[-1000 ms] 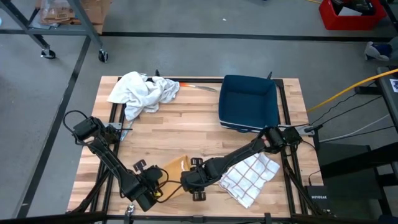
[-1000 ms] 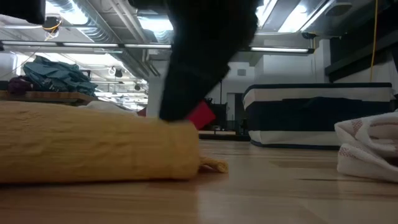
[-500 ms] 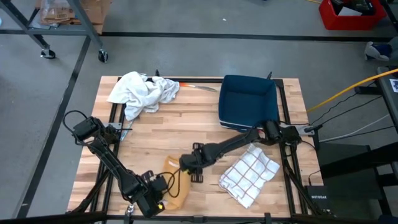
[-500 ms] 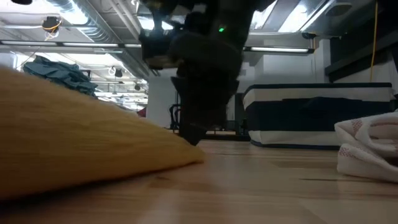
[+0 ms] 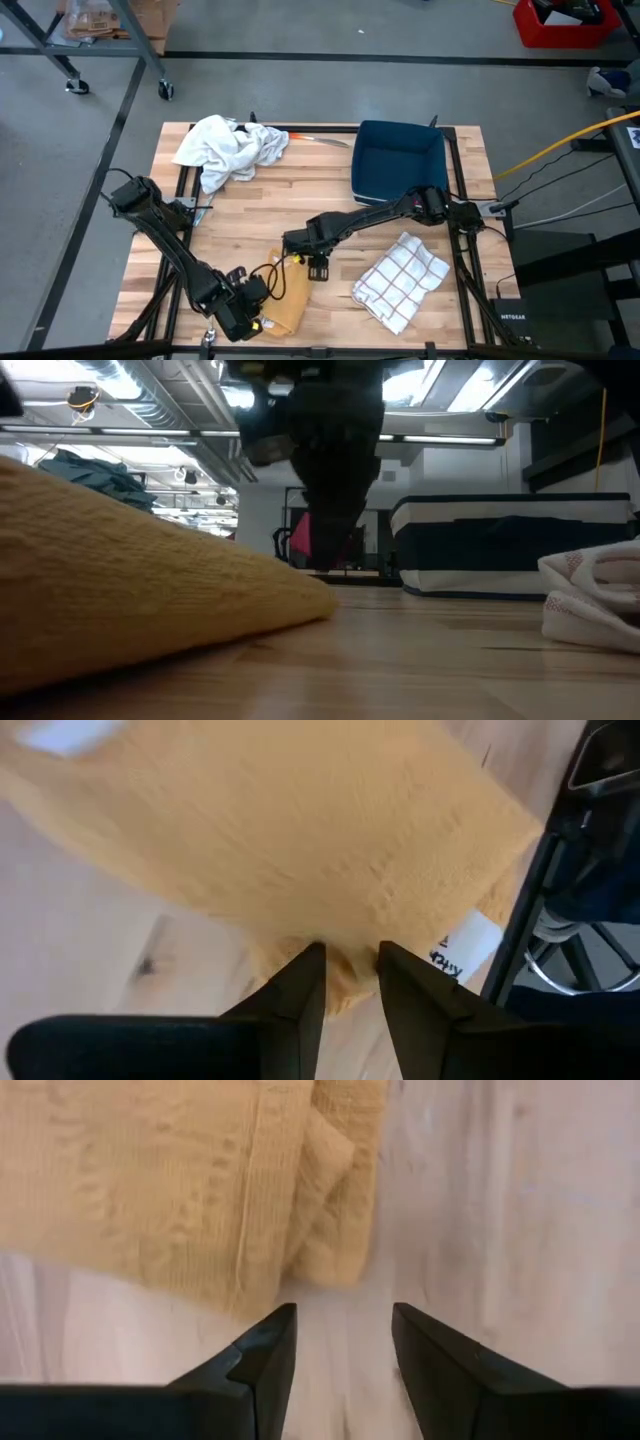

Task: Fold towel
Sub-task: Fold the yellow towel, then stack the yellow towel on top of the white-and-brown checkered towel

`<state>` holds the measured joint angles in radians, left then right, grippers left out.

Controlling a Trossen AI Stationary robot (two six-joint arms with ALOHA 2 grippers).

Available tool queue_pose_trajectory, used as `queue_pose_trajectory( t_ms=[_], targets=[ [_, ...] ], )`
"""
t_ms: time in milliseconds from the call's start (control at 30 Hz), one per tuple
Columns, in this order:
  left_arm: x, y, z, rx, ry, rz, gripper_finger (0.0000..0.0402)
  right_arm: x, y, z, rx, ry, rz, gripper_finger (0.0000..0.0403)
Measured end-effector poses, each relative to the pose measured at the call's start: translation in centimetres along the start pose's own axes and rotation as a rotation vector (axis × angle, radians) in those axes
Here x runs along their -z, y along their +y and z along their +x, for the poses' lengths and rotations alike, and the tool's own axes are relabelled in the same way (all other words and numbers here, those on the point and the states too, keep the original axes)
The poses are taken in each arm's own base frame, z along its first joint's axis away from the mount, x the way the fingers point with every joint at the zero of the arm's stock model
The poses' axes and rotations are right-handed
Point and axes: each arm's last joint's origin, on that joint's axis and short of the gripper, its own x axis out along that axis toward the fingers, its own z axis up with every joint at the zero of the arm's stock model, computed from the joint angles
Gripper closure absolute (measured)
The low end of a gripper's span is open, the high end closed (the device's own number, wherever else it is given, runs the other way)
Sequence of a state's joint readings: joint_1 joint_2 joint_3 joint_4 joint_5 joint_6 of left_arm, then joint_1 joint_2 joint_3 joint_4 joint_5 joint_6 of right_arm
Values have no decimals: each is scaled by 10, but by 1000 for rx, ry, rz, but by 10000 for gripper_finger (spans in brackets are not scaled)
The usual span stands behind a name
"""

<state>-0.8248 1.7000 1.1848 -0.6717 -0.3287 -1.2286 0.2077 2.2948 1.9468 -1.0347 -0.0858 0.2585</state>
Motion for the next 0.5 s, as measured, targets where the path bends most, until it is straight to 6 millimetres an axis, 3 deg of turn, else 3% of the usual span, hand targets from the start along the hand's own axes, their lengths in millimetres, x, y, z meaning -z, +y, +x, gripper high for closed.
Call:
queue_pose_trajectory(
  t_ms=[300, 500],
  targets=[
    [-13, 20, -32, -48, 2, 62, 314, 3, 12, -50, 66, 87, -6, 233],
    [-9, 29, -35, -130, 44, 158, 314, 28, 44, -55, 123, 218, 29, 233]
  ],
)
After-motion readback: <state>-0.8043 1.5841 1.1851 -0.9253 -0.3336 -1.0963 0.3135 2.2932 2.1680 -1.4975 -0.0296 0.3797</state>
